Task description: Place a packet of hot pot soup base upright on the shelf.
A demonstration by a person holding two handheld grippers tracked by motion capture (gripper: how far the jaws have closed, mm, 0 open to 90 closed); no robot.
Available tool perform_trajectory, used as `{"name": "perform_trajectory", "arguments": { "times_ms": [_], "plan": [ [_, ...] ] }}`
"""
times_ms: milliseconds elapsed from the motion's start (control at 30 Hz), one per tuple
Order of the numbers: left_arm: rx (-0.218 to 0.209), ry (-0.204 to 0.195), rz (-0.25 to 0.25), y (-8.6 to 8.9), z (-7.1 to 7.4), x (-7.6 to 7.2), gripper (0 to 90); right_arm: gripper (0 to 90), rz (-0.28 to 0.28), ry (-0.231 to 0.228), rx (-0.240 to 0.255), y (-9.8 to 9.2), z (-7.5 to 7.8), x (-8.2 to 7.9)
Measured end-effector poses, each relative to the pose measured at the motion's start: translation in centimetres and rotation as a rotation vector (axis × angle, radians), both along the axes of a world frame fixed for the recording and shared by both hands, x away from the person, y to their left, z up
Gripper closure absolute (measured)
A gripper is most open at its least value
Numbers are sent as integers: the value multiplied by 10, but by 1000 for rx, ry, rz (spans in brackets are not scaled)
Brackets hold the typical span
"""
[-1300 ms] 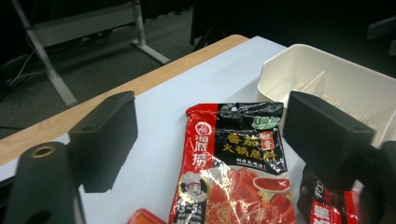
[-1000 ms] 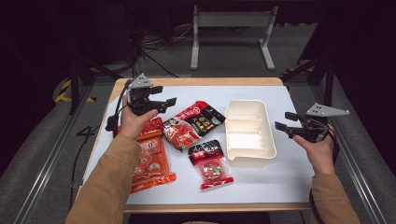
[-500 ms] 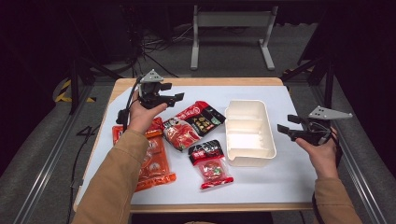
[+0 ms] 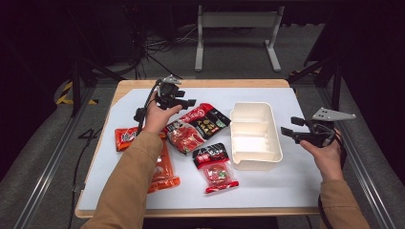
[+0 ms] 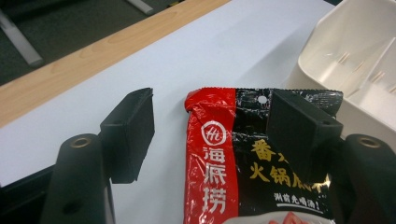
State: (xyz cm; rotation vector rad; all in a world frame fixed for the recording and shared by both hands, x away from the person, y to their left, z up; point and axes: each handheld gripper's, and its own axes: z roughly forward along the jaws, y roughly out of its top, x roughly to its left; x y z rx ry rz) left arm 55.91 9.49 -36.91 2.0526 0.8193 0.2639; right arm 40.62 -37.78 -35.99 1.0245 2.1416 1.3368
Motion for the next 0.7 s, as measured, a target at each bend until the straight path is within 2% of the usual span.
{"name": "perform_trajectory", "arguments": {
  "times_ms": [133, 200, 300, 433, 700],
  "plan": [
    [21, 19, 8, -3, -8, 5, 337, 339, 5, -1, 4, -1, 0, 2],
    [31, 53, 21, -5, -16, 9, 342, 338, 5, 2, 11, -1, -1, 2],
    [46, 76, 28, -6, -23, 13, 353, 336, 5, 1, 10, -2, -1, 2],
    [37, 116, 22, -7, -29, 16, 377, 336, 1, 1, 8, -2, -1, 2],
    [47, 194, 5, -10, -39, 19, 408, 334, 2, 6, -2, 0, -2, 2]
  ]
}}
